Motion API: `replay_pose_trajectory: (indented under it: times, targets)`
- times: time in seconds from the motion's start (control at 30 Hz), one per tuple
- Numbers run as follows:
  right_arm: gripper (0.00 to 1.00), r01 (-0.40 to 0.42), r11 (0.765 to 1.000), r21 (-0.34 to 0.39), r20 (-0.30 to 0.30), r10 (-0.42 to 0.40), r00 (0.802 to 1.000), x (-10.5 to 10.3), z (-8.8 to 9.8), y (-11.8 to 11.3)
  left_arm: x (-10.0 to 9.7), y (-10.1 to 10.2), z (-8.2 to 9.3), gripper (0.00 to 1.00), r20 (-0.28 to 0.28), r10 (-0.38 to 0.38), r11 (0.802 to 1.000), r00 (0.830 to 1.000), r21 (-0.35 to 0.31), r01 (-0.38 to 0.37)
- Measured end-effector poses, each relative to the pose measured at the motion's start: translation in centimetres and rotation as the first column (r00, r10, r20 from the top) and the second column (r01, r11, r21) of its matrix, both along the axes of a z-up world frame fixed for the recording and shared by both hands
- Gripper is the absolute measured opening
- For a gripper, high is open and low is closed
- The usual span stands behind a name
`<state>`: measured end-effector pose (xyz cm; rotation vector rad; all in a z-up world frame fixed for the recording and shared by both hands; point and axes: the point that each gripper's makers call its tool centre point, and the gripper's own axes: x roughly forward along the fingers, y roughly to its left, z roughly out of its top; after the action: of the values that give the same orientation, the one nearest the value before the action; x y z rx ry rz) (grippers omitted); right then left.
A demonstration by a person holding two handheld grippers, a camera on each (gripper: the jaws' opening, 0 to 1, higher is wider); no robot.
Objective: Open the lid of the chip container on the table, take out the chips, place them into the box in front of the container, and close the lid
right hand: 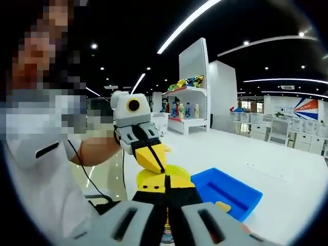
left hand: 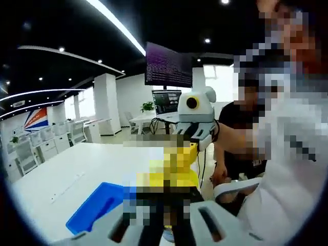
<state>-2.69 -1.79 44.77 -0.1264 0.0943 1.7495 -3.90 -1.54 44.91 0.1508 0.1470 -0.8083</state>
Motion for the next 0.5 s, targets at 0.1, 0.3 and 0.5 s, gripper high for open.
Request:
replay_pose_trajectory:
  times: [0.1,0.3,0.5]
  targets:
    - [0.0,-0.003,1.0,-0.01,-0.015,0.003,1.0,0.14,-0.03,0.09,0.02,0.03,0.06,0.01,0.005,-0.001,1.0,1.0,-0.005,0.001]
    - [0.0,-0.006,0.999,0.041,-0.068,0.009,0.998,0.12,-0.02,-0.14,-0.06,0.02,0.09,0.01,0.016,-0.009,1.0,1.0,-0.008,0.009]
    - [0.0,0.004,0.997,0.072,-0.093,0.003,0.996,0.17,0.19,-0.14,-0.09,0.03,0.14,0.01,0.014,-0.022,1.0,1.0,-0.011,0.022]
